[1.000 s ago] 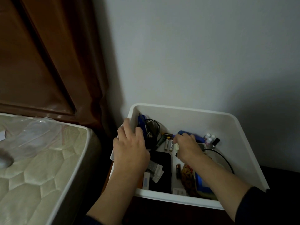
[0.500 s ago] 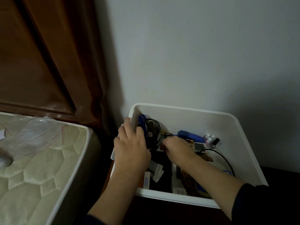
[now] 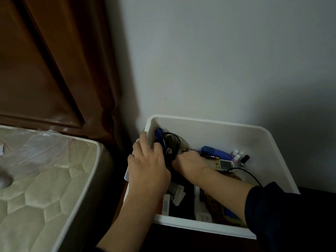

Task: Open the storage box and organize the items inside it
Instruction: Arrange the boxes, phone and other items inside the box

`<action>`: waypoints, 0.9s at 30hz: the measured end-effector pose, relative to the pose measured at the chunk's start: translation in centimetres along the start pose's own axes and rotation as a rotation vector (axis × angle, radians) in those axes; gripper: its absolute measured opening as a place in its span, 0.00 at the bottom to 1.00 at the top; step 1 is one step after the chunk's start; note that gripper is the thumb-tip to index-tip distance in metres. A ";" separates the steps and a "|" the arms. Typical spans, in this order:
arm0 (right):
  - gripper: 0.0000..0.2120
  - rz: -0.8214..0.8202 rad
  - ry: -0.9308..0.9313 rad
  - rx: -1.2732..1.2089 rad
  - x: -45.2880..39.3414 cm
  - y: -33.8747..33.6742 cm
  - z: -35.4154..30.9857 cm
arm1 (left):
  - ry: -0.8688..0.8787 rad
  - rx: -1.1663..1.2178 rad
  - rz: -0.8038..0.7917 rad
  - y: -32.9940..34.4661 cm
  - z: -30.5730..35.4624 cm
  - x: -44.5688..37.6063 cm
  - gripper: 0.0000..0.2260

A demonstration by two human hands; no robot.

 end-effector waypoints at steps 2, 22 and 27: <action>0.09 -0.019 0.012 -0.005 -0.4 -0.1 0.1 | 0.000 -0.002 -0.003 0.0 0.0 0.0 0.17; 0.11 0.858 0.682 -1.263 15.7 -2.7 13.1 | 0.074 0.184 0.184 -2.0 0.6 0.6 0.16; 0.13 0.828 0.775 -1.520 18.8 0.3 15.1 | 0.282 0.587 0.025 -0.9 5.4 1.5 0.19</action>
Point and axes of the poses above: each hand's wrist, its own x-axis away from the middle knuckle, its own y-axis out of the palm, z = x × y, the point moved 7 cm from there along -x, towards the middle knuckle, and after that the axes turned 1 degree about -y, right-handed, at the moved point
